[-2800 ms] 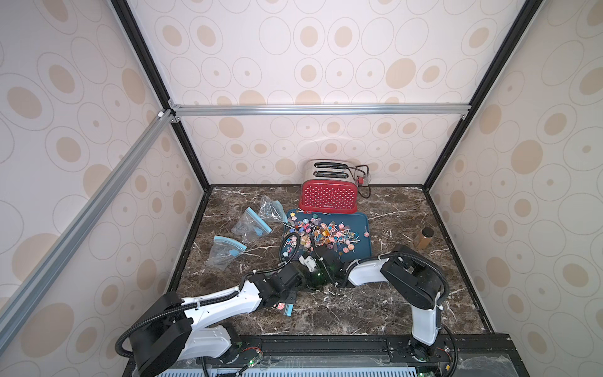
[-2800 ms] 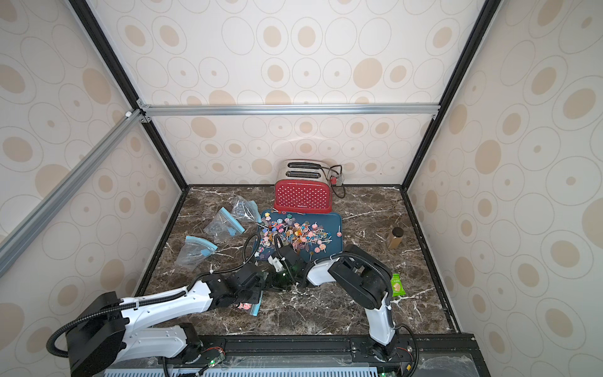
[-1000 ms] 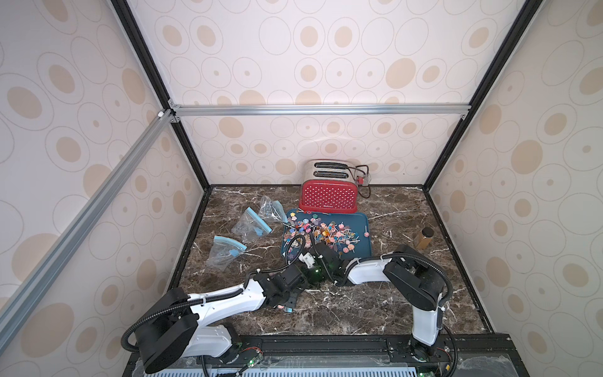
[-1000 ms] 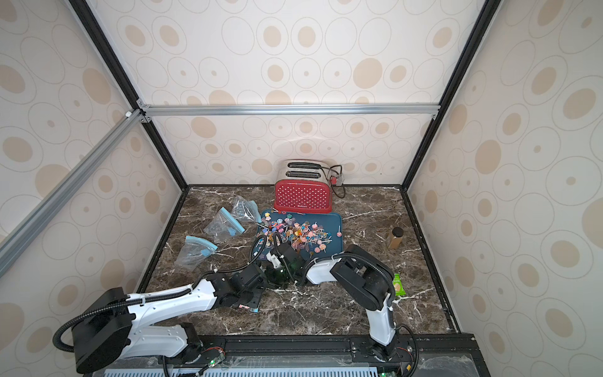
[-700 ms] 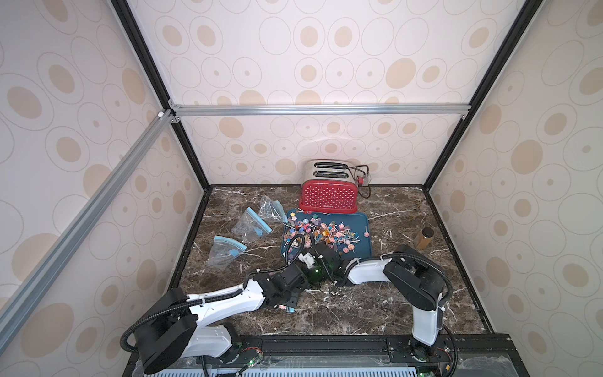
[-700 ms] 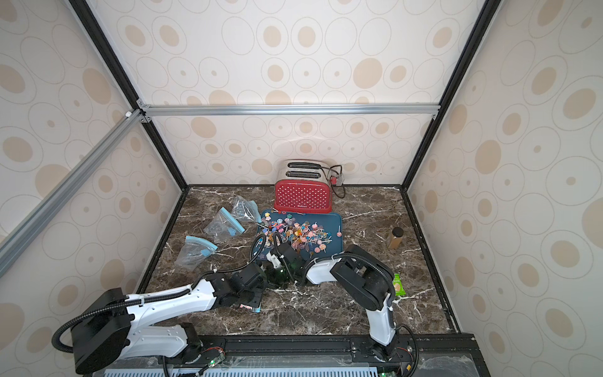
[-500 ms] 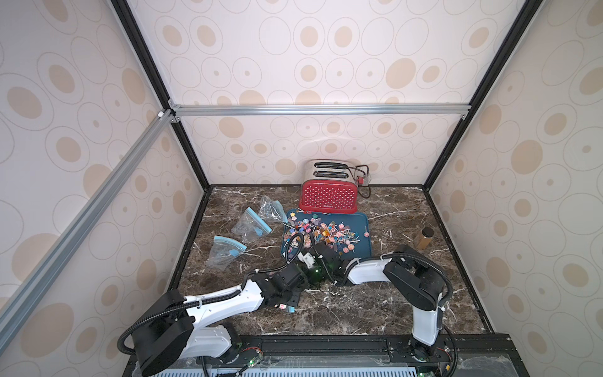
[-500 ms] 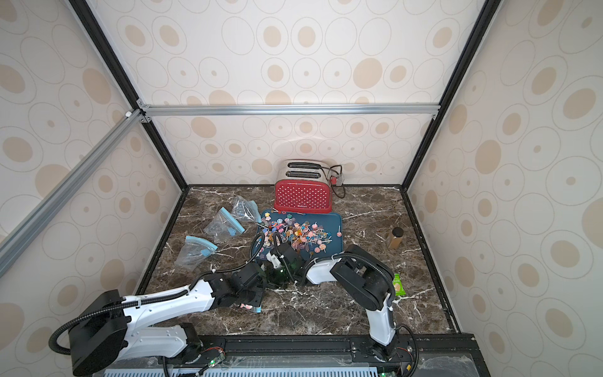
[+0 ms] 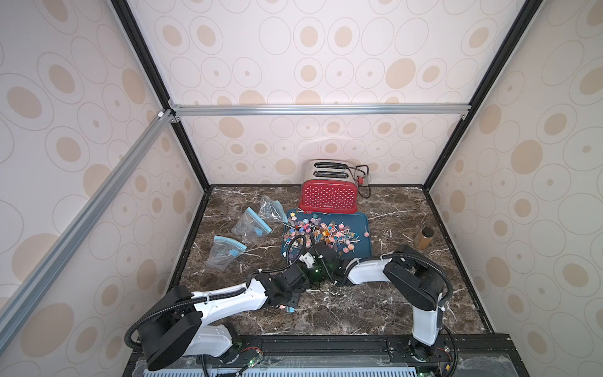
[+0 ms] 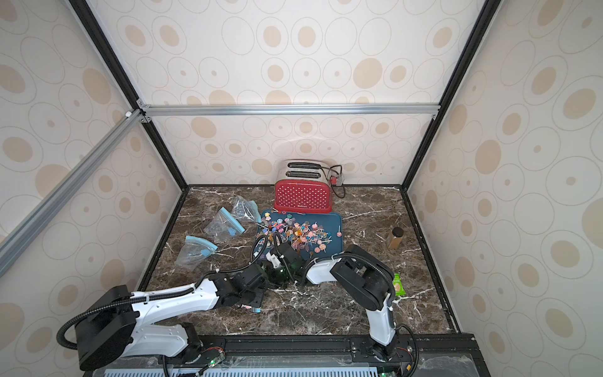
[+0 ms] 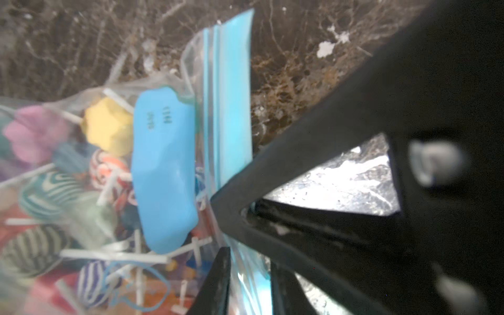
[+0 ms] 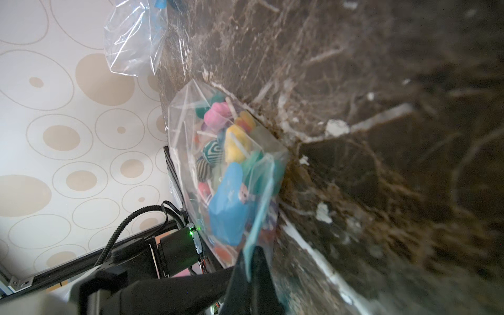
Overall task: Pour candies out of the ziploc bag
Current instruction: Open the ziploc bag at the center of the board.
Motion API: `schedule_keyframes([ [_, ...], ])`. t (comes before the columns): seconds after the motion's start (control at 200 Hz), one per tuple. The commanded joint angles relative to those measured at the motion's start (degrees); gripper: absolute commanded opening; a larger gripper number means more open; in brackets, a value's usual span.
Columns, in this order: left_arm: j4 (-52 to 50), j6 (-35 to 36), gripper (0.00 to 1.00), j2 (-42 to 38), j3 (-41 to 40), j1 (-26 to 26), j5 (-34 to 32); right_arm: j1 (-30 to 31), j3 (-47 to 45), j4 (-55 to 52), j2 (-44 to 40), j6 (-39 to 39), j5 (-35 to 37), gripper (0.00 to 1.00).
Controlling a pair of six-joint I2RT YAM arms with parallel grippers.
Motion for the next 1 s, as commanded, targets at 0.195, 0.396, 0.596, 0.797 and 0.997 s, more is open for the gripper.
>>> schedule_keyframes([
  [0.195, -2.81, -0.19, 0.00, -2.06, 1.25, -0.64, -2.21, 0.31, -0.52, 1.68, -1.42, 0.53, -0.33, 0.00],
  [0.396, -2.89, 0.89, 0.00, -4.37, 0.22, -0.64, -2.04, 0.31, -0.50, -0.89, -2.53, -2.07, 0.33, 0.08],
  [0.596, -1.69, 1.29, 0.00, -10.81, -3.80, -0.59, -1.87, 0.28, 0.40, -10.32, -5.56, -9.61, 3.38, 0.27],
  [0.797, -0.78, 0.64, 0.00, -12.87, -5.83, -0.47, -2.21, 0.24, 1.35, -13.81, -5.82, -13.00, 3.87, 0.26],
  [0.997, 0.16, 0.81, 0.00, -11.70, -5.91, -0.38, -1.97, 0.34, 2.05, -12.39, -4.12, -12.05, 2.94, 0.24],
])
